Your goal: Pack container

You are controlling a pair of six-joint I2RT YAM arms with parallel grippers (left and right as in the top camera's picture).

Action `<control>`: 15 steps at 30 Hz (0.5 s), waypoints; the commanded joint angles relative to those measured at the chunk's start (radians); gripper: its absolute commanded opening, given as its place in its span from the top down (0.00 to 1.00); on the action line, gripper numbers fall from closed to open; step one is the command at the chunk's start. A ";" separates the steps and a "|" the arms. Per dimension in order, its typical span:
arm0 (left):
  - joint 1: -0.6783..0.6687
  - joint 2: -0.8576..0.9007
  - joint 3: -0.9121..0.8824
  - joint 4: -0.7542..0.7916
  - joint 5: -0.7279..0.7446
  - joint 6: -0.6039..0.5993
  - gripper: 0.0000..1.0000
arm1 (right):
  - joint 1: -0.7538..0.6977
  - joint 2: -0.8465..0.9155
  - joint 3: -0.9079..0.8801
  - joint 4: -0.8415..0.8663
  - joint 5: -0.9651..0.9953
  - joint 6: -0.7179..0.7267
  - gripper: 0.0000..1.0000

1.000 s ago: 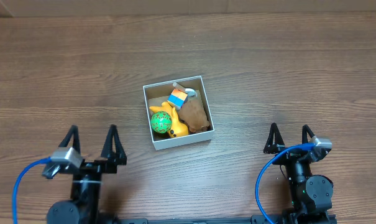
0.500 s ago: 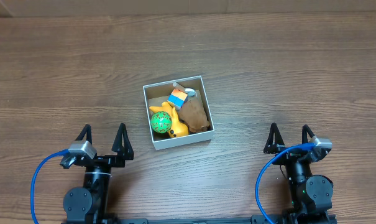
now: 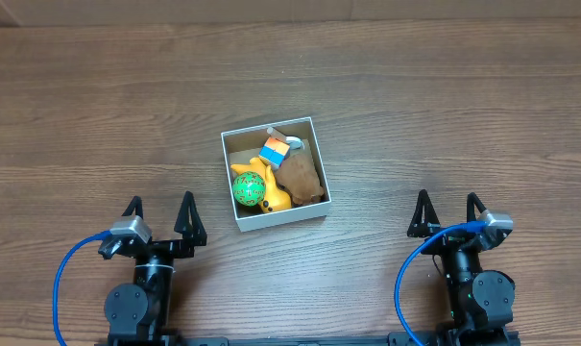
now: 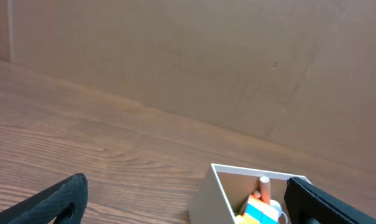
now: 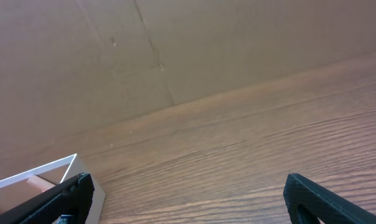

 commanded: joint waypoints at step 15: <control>0.008 -0.012 -0.027 -0.024 -0.034 0.297 0.00 | 0.002 -0.011 -0.007 0.006 -0.005 -0.004 0.00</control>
